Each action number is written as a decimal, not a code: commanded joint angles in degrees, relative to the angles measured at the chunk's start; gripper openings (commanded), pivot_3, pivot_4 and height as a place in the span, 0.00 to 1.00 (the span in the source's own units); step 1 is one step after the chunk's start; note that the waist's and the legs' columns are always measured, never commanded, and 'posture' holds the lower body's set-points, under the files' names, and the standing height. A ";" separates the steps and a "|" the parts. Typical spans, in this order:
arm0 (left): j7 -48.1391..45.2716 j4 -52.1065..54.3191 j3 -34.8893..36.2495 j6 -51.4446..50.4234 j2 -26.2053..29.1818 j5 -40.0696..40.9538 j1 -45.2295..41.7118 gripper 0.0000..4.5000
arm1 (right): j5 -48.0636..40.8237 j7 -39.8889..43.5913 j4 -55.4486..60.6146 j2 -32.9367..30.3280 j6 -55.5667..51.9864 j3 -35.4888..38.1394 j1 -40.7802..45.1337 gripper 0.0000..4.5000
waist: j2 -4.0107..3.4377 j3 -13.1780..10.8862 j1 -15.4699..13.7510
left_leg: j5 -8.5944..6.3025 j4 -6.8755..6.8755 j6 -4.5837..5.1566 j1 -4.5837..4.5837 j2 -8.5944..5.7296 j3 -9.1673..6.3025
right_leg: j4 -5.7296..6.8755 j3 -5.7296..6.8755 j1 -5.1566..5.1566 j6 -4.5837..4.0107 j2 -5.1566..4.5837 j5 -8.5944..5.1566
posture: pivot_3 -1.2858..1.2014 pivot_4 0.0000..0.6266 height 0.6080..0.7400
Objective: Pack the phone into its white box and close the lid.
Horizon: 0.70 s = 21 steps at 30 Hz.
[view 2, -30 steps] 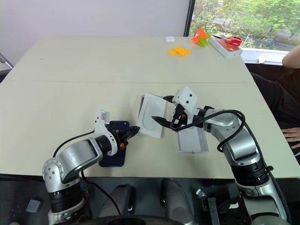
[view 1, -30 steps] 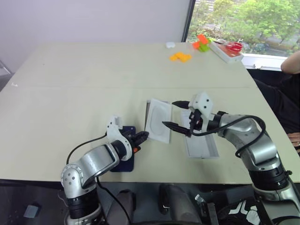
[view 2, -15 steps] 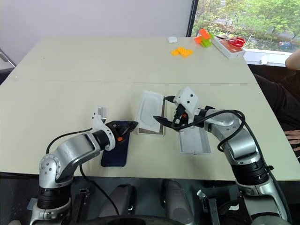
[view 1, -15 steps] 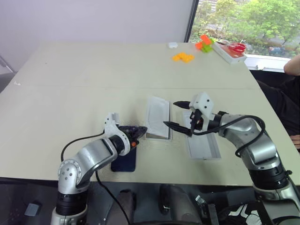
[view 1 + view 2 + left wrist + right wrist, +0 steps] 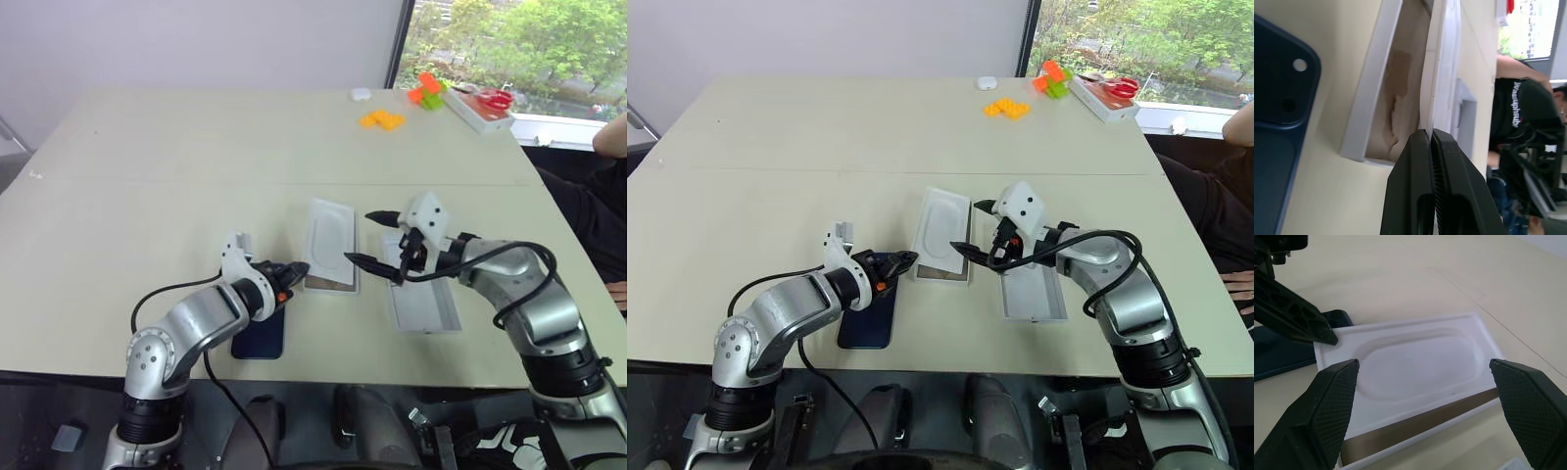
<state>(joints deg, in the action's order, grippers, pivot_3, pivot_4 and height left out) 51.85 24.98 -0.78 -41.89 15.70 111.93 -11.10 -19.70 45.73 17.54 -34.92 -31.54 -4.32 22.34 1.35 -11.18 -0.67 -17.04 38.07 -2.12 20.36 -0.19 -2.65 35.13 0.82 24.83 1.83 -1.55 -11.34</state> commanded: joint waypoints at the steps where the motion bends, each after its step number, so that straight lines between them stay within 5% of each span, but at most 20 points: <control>1: 0.33 0.57 -0.80 0.50 1.48 1.07 -0.95 0.00 | 0.03 0.00 1.32 -0.61 1.34 1.32 0.32 1.00 | 0.00 0.00 0.01 | 0.00 0.00 0.00 0.00 0.00 0.00 | 0.00 0.00 0.00 0.00 0.00 0.00 | 0.52 0.24 1.00; 4: 0.02 0.43 -1.13 0.98 1.65 1.07 -0.97 0.00 | 0.14 0.07 1.32 -0.51 1.30 1.33 0.37 1.00 | 0.00 0.00 -0.03 | 0.00 0.00 0.00 0.01 0.00 0.00 | 0.00 0.00 0.00 0.00 -0.01 0.00 | 0.52 0.24 1.00; 7: 0.12 0.33 -1.43 1.16 1.89 1.07 -1.21 0.20 | 0.20 0.07 1.40 -0.46 1.27 1.32 0.34 1.00 | 0.00 0.00 -0.02 | 0.00 0.00 0.00 0.01 0.00 0.00 | -0.01 0.00 0.00 0.01 -0.01 -0.01 | 0.52 0.24 1.00; 14: -2.67 2.08 -0.93 0.08 2.65 1.07 -0.86 0.99 | 0.22 0.10 1.42 -0.53 1.25 1.37 0.26 1.00 | 0.00 0.00 -0.01 | 0.00 0.00 0.00 0.01 0.00 0.00 | -0.02 0.00 0.00 0.02 -0.01 -0.02 | 0.52 0.24 1.00; 21: -12.51 6.47 1.37 -4.31 12.98 1.07 0.70 0.99 | 0.27 0.08 0.97 -0.21 1.09 1.03 0.64 1.00 | -0.04 -0.04 0.14 | 0.00 -0.02 0.00 0.01 0.02 0.00 | -0.02 0.00 0.03 0.02 0.02 -0.04 | 0.52 0.24 1.00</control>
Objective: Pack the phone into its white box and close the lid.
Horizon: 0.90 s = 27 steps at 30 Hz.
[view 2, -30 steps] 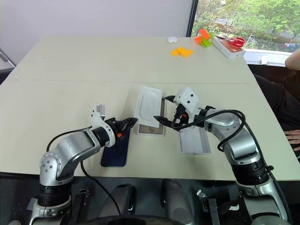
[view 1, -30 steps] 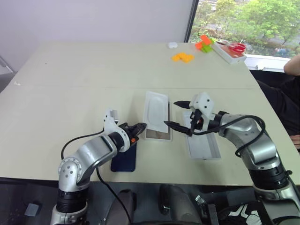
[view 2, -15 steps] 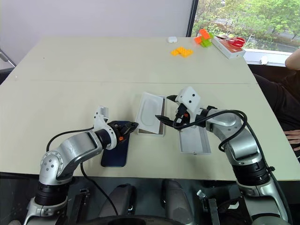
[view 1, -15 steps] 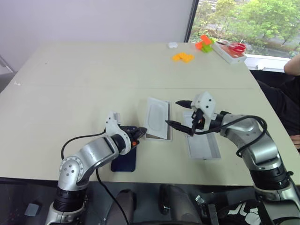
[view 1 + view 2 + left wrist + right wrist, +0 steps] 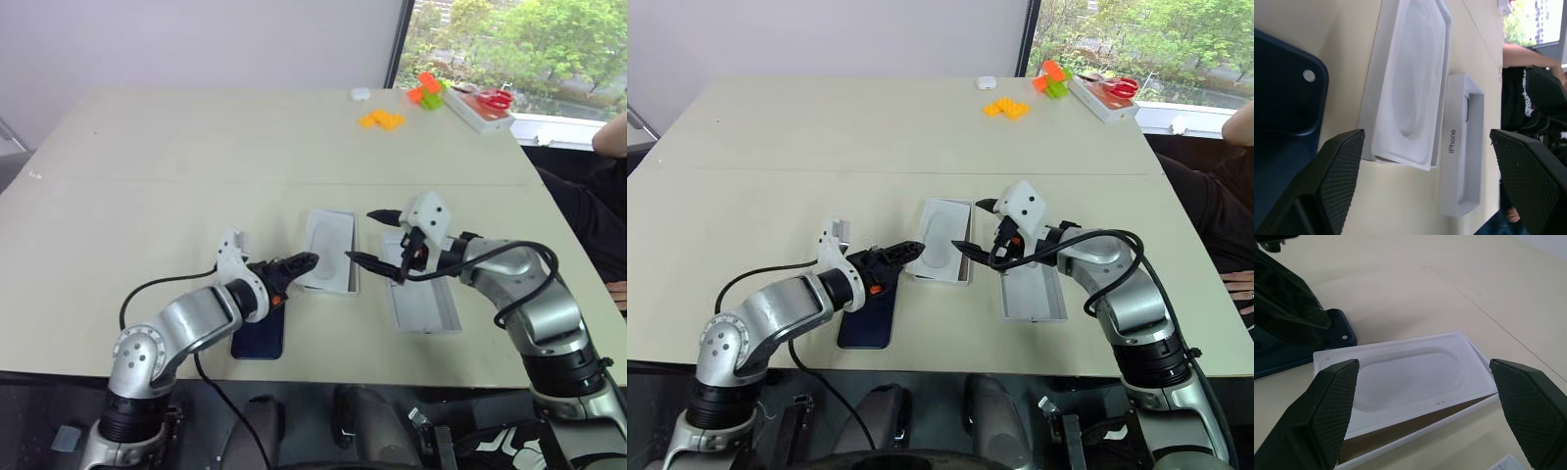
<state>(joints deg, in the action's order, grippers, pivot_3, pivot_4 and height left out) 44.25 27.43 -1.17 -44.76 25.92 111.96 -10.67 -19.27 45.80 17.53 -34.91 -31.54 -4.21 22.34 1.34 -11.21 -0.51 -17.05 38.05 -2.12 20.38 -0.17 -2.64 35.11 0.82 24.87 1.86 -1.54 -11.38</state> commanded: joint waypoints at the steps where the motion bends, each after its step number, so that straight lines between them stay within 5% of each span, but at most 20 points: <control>1: -6.29 4.49 1.94 -1.46 3.96 1.04 0.48 0.99 | -0.12 -0.02 0.96 -0.18 1.07 0.88 0.67 1.00 | -0.03 -0.02 -0.06 | 0.00 0.00 0.00 0.00 0.00 0.01 | 0.00 0.00 0.00 0.00 -0.01 0.00 | 0.52 0.24 1.00; 8: -25.02 7.45 12.02 -4.12 19.35 -8.32 4.16 0.99 | 1.42 -0.11 -0.36 -0.45 -0.41 -0.95 2.22 1.00 | -0.09 -0.09 0.29 | 0.00 -0.05 0.00 0.02 0.01 0.08 | -0.04 0.00 0.10 0.00 -0.01 -0.04 | 0.52 0.24 1.00; 12: -41.69 4.92 18.03 -0.98 28.59 -32.70 10.87 1.00 | 1.97 0.36 -0.26 -0.75 -4.55 -3.78 3.75 0.70 | -0.11 -0.12 0.62 | -0.01 -0.12 0.00 0.09 0.02 0.21 | -0.04 -0.02 0.26 -0.01 0.01 -0.05 | 0.52 0.24 1.00; 18: -58.23 3.21 21.98 3.61 29.79 -46.22 17.72 1.00 | 3.08 -1.99 1.40 0.30 -10.02 -6.35 6.03 0.02 | -0.11 -0.12 1.21 | -0.03 -0.14 0.03 0.36 0.05 0.36 | -0.05 -0.09 0.55 -0.01 -0.05 -0.04 | 0.52 0.24 1.00; 23: -73.80 7.42 19.12 12.62 32.46 -63.48 26.39 1.00 | 8.30 -7.57 6.98 1.15 -18.47 -13.94 8.99 0.01 | -0.09 -0.11 1.41 | -0.05 -0.13 0.07 1.04 0.07 0.57 | 0.04 -0.25 1.34 0.00 -0.05 -0.01 | 0.52 0.24 1.00; 27: -81.23 8.73 17.67 15.63 31.09 -67.92 29.47 1.00 | 8.55 -10.12 7.63 4.05 -26.81 -16.61 12.63 0.01 | -0.09 -0.11 1.40 | -0.06 -0.14 0.08 1.13 0.10 0.67 | 0.09 -0.41 1.54 0.00 -0.02 0.00 | 0.52 0.24 1.00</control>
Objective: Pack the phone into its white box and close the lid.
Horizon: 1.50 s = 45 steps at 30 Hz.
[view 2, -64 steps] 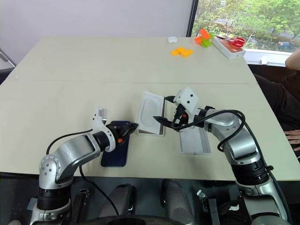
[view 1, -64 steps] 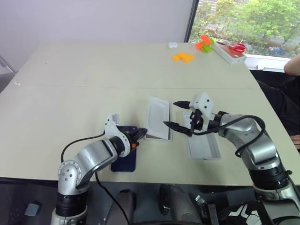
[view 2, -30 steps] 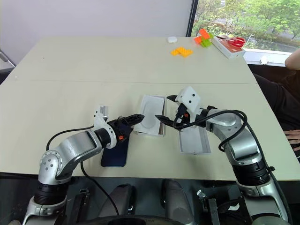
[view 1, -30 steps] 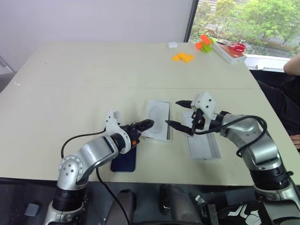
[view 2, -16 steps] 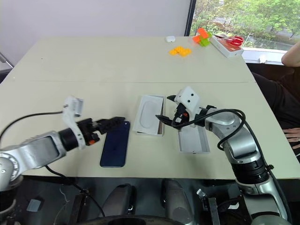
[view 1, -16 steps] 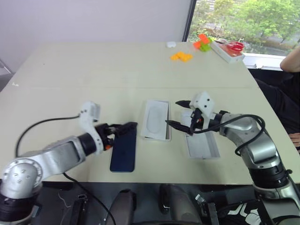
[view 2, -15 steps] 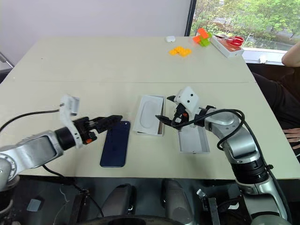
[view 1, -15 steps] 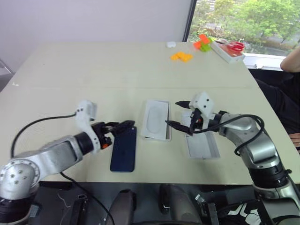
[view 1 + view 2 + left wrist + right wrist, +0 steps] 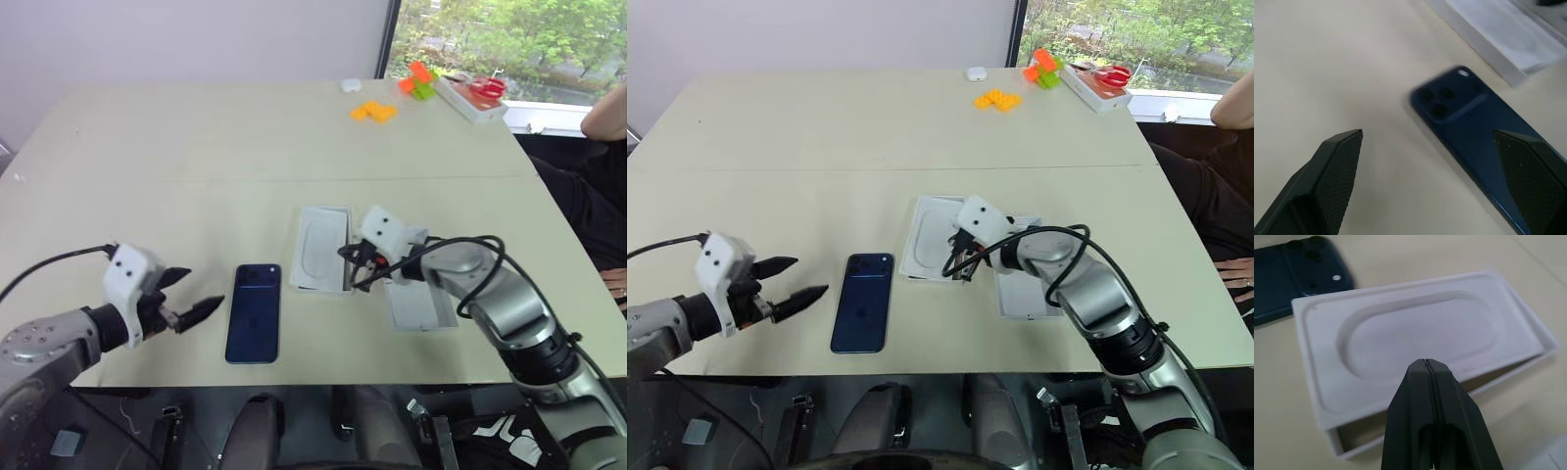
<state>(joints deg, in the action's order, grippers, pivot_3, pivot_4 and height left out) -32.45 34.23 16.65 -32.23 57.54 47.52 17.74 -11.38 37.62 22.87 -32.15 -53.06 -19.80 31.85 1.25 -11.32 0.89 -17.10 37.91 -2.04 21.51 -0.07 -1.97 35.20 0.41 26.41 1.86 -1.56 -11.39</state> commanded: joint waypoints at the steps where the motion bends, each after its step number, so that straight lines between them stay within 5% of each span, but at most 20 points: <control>1: -5.49 2.21 -0.63 4.45 -1.06 -5.37 1.51 1.00 | 0.66 -2.45 1.95 1.92 -7.52 -1.68 4.15 0.01 | 0.01 0.00 0.03 | 0.00 0.01 0.00 -0.01 0.01 0.03 | 0.00 0.00 0.00 0.01 0.00 0.00 | 0.52 0.24 1.00; 16: -10.40 3.51 -1.11 7.92 -9.30 -11.73 2.18 1.00 | 0.32 -7.20 -3.06 4.95 -24.09 -7.68 11.46 0.01 | 0.02 0.04 0.21 | -0.03 0.05 0.07 -0.09 0.05 0.10 | 0.08 -0.01 -0.03 0.05 0.02 0.04 | 0.52 0.24 1.00; 36: -9.58 3.36 -1.02 5.50 -12.78 -11.99 -1.12 1.00 | 8.00 -6.37 -2.16 -3.26 -9.55 -16.22 13.15 0.01 | 0.07 0.07 0.26 | -0.03 0.15 0.08 -0.11 0.05 0.10 | 0.11 -0.01 -0.08 0.30 0.05 0.19 | 0.52 0.24 1.00; 45: -9.45 3.96 0.23 4.39 -13.08 -11.31 -0.98 1.00 | 0.19 2.05 3.91 -2.78 -11.13 -9.96 11.47 0.01 | 0.08 0.07 0.18 | -0.03 0.15 0.08 -0.12 0.06 0.09 | 0.14 -0.01 -0.09 0.32 0.05 0.21 | 0.52 0.24 1.00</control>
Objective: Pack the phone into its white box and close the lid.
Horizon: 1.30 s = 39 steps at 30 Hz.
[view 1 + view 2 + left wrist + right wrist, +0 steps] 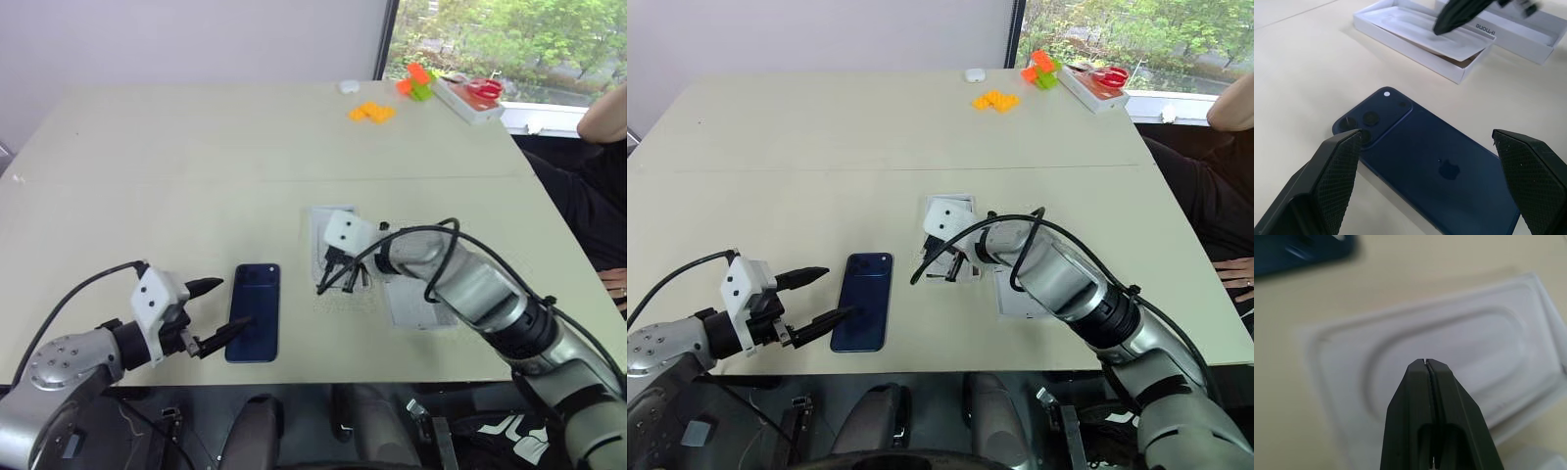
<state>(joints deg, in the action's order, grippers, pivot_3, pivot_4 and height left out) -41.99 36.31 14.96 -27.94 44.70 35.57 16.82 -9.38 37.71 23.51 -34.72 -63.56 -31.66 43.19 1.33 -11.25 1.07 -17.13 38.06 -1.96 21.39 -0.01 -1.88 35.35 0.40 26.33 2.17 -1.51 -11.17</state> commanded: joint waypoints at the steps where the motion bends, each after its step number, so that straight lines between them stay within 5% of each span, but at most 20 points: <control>1: 0.07 1.88 1.95 0.00 -0.28 0.67 -0.10 1.00 | -1.93 2.24 3.46 -0.37 -0.88 1.24 -0.33 0.01 | 0.00 0.00 -0.02 | 0.00 0.00 0.00 -0.01 0.00 0.00 | 0.00 0.00 0.00 0.00 0.00 0.00 | 0.52 0.24 1.00; 11: 0.15 2.16 2.24 -0.50 -0.48 0.68 -0.03 1.00 | 6.28 -1.84 -3.30 -2.50 -0.75 -4.43 0.18 0.01 | 0.01 0.01 -0.03 | 0.00 0.10 0.00 -0.04 -0.01 0.02 | 0.12 -0.01 -0.02 -0.06 0.00 -0.02 | 0.52 0.24 1.00; 28: 0.54 1.61 2.44 -0.67 -0.83 0.85 -0.77 1.00 | 5.51 -1.24 -3.15 1.61 -1.13 2.91 2.22 0.01 | 0.01 0.01 -0.05 | 0.00 0.16 0.00 -0.04 -0.01 0.01 | 0.20 -0.02 -0.02 -0.05 0.01 0.02 | 0.52 0.24 1.00; 39: 1.03 1.51 1.85 -0.88 -1.47 0.63 -1.50 1.00 | 11.22 -3.37 -13.30 4.59 5.52 -1.94 1.23 0.01 | 0.02 0.01 0.08 | 0.01 0.16 0.01 -0.05 -0.01 0.03 | 0.25 -0.04 0.00 -0.25 0.03 0.15 | 0.52 0.24 1.00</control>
<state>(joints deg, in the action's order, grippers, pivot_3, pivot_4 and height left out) -41.05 36.83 15.46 -28.83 43.52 35.67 15.45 1.01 34.69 10.10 -30.71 -59.38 -33.52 44.20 1.34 -11.24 1.15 -17.12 38.22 -1.96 21.34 -0.02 -1.85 35.60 0.36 26.33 1.92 -1.47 -11.02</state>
